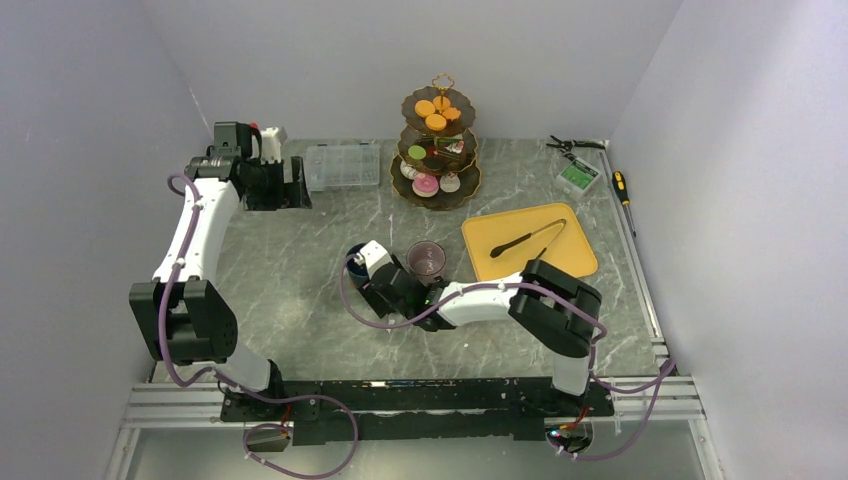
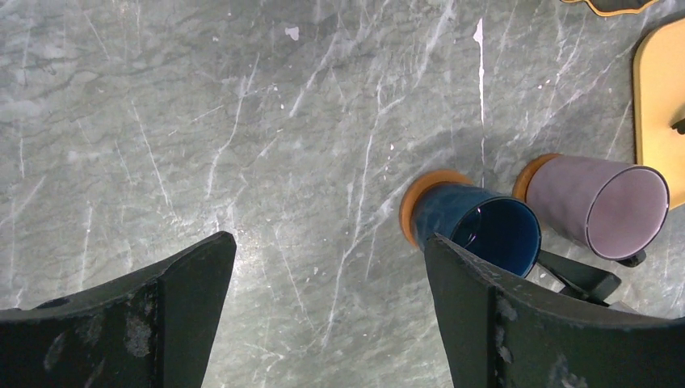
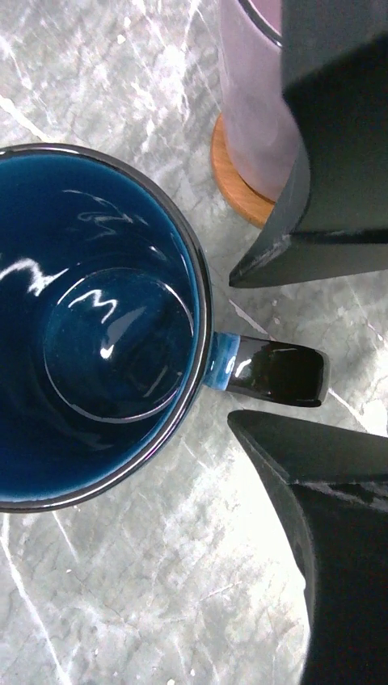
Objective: Serve the afternoon tea
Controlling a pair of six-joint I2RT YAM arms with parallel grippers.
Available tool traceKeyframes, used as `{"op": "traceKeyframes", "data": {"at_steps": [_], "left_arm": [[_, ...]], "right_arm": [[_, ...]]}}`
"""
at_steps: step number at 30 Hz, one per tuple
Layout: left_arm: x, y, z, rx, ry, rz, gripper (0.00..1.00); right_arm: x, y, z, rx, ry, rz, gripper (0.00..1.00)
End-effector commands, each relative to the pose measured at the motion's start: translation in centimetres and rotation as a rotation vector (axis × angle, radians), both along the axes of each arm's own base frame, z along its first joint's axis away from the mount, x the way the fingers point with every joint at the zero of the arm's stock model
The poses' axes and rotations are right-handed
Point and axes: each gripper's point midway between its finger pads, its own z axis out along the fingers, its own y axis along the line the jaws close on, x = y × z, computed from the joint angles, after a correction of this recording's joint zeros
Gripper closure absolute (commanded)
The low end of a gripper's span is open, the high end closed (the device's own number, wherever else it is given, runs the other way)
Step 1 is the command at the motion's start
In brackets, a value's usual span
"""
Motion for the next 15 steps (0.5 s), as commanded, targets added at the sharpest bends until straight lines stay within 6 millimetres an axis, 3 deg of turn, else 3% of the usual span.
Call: {"op": "traceKeyframes", "data": {"at_steps": [1,5,9,12,15], "left_arm": [[1.0,0.6,0.0,0.029,-0.042,0.005,0.07],[1.3,0.8,-0.3,0.035,-0.042,0.008,0.07],[1.7,1.1,-1.0,0.047,-0.049,0.005,0.07],[2.4,1.8,-1.9,0.091,-0.066,-0.017,0.07],[3.1,2.4,-3.0,0.098,-0.081,-0.018,0.07]], "right_arm": [[0.8,1.3,3.9,0.092,-0.054,-0.023,0.34],[0.9,1.3,8.0,0.155,-0.08,-0.033,0.2],[1.4,-0.2,13.1,0.221,-0.132,-0.055,0.01],[3.1,-3.5,16.5,0.276,-0.156,-0.118,0.0],[5.9,-8.9,18.4,0.34,-0.167,-0.236,0.0]]}}
